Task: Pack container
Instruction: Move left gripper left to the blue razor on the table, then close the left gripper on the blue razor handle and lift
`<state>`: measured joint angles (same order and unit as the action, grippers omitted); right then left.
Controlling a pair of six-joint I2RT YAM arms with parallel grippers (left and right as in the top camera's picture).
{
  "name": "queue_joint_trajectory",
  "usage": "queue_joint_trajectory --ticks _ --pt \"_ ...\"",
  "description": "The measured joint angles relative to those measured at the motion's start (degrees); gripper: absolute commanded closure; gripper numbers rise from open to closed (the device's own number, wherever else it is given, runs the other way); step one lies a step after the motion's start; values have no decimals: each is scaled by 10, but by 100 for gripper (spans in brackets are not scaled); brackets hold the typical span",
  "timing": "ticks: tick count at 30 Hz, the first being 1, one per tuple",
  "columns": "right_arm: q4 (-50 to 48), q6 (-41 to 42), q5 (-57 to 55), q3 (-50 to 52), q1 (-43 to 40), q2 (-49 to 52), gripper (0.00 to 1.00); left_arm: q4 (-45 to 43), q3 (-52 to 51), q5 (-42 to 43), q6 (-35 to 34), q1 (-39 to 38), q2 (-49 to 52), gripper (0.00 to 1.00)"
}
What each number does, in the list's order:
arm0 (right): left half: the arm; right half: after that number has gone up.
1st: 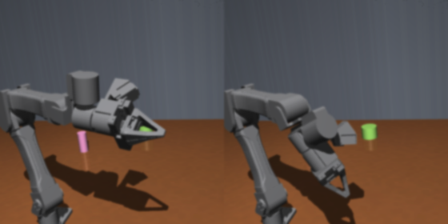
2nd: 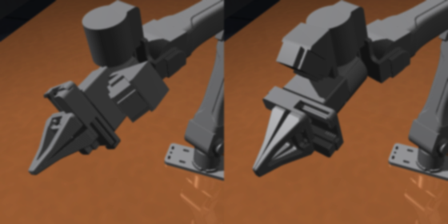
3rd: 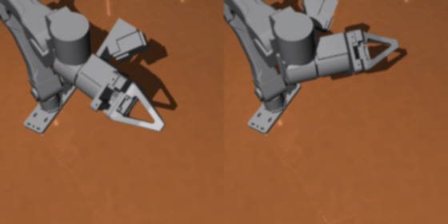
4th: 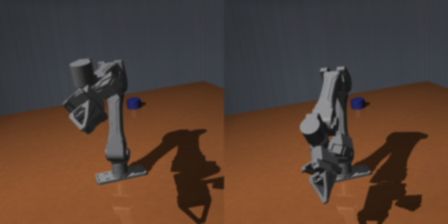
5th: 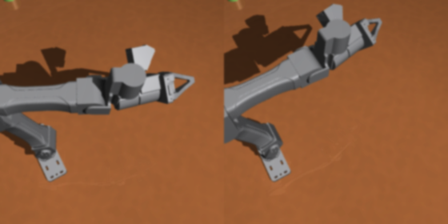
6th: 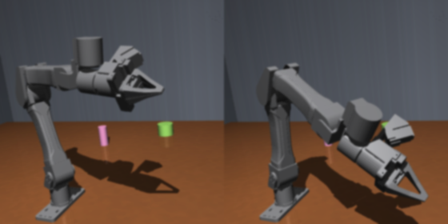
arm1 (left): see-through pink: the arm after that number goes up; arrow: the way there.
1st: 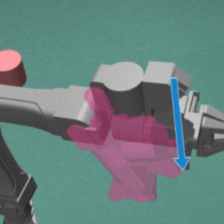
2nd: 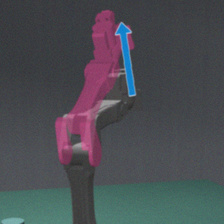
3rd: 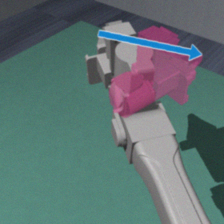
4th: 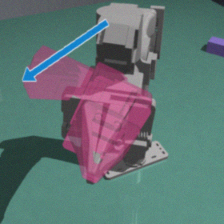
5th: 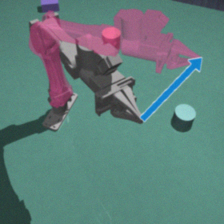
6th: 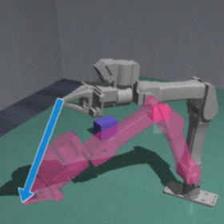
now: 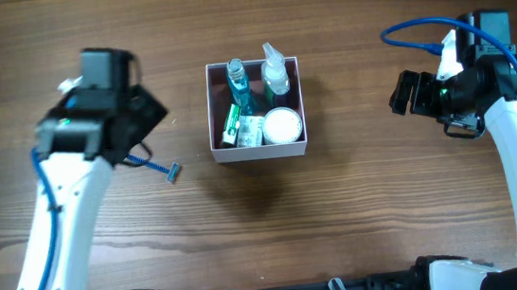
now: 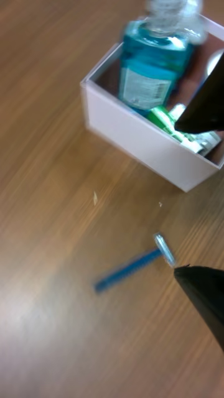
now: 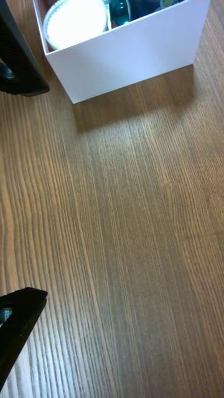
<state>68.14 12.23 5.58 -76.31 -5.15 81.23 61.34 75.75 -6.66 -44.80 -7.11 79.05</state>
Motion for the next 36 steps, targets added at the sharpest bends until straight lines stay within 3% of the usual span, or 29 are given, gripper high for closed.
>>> queue_joint_trajectory --ticks 5,12,25,36 --pt "0 0 0 0 0 0 0 23 -16 3 -85 71 19 23" --pt "0 0 0 0 0 0 0 -4 -64 59 -144 88 136 20" --pt "2 0 2 0 0 0 0 -59 -67 109 -160 88 293 16" --pt "2 0 4 0 0 0 0 -88 -68 96 -159 88 308 20"
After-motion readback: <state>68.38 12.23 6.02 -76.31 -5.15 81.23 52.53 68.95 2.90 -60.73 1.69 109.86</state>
